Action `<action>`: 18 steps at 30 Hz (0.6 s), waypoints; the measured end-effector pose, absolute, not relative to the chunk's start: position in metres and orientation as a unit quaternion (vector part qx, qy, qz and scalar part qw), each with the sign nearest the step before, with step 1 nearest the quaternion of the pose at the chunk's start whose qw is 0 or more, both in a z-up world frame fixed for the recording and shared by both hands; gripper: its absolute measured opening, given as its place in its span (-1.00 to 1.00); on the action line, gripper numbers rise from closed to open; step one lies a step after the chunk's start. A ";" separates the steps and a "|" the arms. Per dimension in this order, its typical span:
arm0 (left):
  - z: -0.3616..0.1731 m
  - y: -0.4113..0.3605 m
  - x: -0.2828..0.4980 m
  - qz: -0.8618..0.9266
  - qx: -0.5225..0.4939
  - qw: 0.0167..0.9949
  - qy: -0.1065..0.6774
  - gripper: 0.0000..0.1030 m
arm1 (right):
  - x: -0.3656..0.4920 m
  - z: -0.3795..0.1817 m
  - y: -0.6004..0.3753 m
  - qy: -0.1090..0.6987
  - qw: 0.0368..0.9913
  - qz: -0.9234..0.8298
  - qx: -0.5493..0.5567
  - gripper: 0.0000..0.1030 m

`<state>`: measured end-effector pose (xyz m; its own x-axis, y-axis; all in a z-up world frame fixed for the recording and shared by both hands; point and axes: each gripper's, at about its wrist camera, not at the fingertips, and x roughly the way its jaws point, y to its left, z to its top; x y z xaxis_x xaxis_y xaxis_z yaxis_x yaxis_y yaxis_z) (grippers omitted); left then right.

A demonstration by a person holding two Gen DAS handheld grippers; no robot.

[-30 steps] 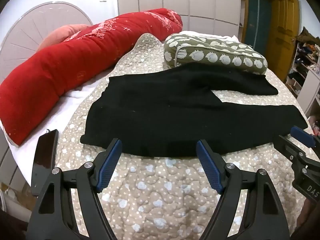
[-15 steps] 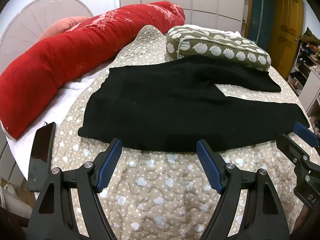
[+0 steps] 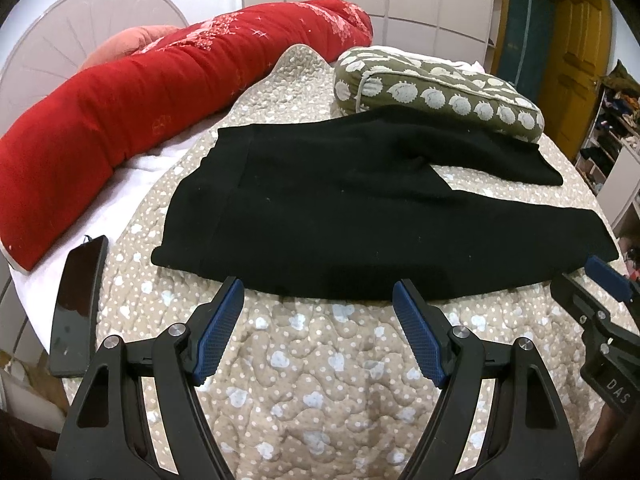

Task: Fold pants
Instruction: 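Move both tools over the black pants toward the waistband end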

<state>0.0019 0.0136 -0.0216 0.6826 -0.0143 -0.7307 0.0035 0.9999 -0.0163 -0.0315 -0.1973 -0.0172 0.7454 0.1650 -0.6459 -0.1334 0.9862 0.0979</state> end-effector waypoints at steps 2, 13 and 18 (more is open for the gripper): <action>-0.022 0.014 0.003 -0.006 -0.010 0.916 0.401 0.52 | -0.031 -0.018 -0.198 0.349 0.934 0.078 0.021 0.27; -0.026 0.019 0.004 -0.002 -0.027 0.909 0.415 0.52 | -0.031 -0.022 -0.203 0.353 0.932 0.074 0.031 0.27; -0.026 0.027 0.005 0.003 -0.037 0.908 0.418 0.52 | -0.030 -0.024 -0.204 0.356 0.931 0.073 0.033 0.27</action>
<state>0.0050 0.0265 -0.0261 0.6510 -0.0247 -0.7587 -0.0367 0.9973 -0.0639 -0.0302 -0.2043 -0.0235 0.7360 0.1597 -0.6578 -0.1133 0.9871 0.1129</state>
